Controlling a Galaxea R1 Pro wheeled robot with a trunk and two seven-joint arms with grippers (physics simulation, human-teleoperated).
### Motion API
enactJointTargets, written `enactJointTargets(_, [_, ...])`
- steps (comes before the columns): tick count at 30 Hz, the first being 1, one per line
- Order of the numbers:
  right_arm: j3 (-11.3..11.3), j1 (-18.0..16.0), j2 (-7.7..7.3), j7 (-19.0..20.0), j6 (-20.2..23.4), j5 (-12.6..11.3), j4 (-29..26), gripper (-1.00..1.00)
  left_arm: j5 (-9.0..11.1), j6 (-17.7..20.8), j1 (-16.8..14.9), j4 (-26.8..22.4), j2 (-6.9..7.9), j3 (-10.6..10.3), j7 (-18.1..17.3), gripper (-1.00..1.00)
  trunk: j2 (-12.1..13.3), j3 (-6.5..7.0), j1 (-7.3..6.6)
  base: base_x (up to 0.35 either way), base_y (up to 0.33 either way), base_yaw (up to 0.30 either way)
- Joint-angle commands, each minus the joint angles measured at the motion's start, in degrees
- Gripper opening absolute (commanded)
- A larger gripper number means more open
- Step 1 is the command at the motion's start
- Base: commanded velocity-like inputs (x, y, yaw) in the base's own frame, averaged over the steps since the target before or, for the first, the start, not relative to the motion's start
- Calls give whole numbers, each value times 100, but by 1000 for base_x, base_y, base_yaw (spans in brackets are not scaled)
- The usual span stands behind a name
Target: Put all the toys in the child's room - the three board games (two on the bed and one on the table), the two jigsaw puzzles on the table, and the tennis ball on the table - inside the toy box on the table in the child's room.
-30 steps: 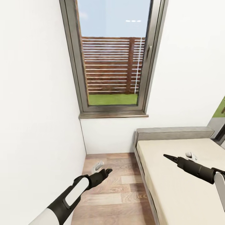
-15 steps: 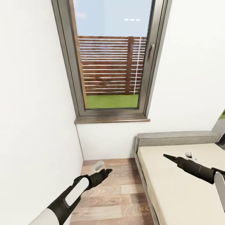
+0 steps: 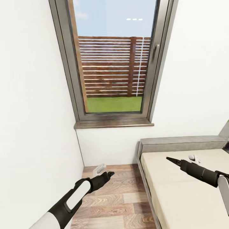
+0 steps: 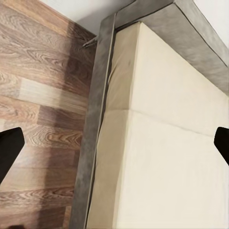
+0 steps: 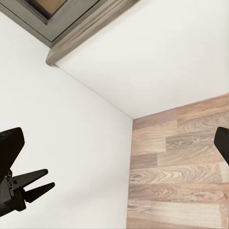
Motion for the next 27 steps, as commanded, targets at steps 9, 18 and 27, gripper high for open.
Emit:
enactJointTargets(9, [-5,-7,1,35,26,15,1,100,60,-6,-7,-13,7,-20,51,100,-13,-13,4,30,0,-1])
enactJointTargets(18, [-8,-7,1,29,26,14,1,100,60,-10,-7,-13,7,-20,51,100,-13,-13,4,9,0,-1])
enactJointTargets(27, [-9,-7,0,15,26,14,1,100,63,-17,-7,-10,7,-20,51,100,-13,-13,4,3,0,-87])
